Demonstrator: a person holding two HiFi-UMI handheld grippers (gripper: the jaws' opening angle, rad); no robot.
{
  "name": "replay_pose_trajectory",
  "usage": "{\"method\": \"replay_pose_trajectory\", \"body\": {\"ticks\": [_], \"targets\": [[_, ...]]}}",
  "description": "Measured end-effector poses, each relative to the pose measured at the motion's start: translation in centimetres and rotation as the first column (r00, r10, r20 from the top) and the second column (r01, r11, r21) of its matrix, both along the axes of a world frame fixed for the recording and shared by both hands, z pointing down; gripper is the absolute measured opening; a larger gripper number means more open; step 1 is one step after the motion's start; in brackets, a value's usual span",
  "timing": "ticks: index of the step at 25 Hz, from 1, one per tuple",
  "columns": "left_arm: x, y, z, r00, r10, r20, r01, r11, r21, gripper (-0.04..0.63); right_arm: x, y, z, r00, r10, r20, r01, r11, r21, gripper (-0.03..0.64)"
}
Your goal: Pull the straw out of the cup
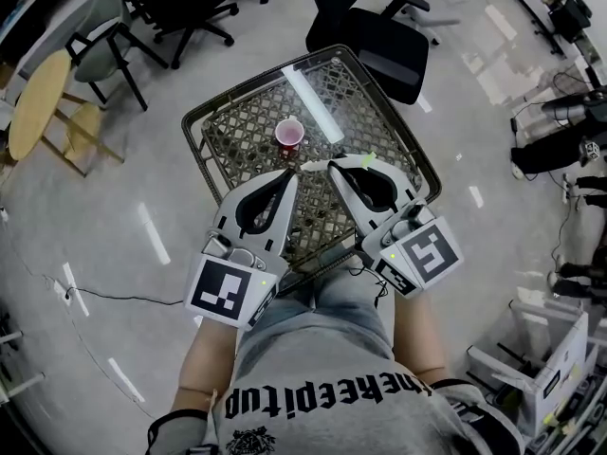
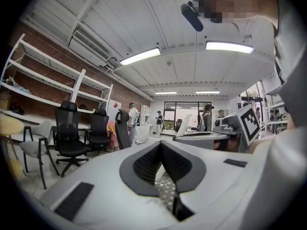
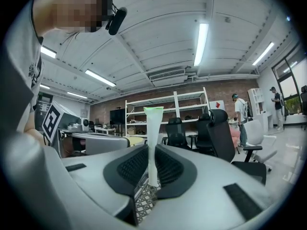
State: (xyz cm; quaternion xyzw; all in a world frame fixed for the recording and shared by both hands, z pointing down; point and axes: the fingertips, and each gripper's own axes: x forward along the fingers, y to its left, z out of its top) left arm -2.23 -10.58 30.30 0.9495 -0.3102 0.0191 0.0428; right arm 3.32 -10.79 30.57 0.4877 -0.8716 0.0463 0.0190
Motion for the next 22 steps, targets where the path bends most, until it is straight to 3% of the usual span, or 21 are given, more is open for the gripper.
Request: {"method": "replay_pose_trajectory", "body": {"ticks": [22], "targets": [[-2.1, 0.1, -0.1, 1.0, -0.009, -0.015, 0.009, 1.0, 0.001, 0.015, -2.7, 0.1, -0.6, 0.999, -0.022, -0.028, 0.022, 1.0, 0.021, 0.055]]}}
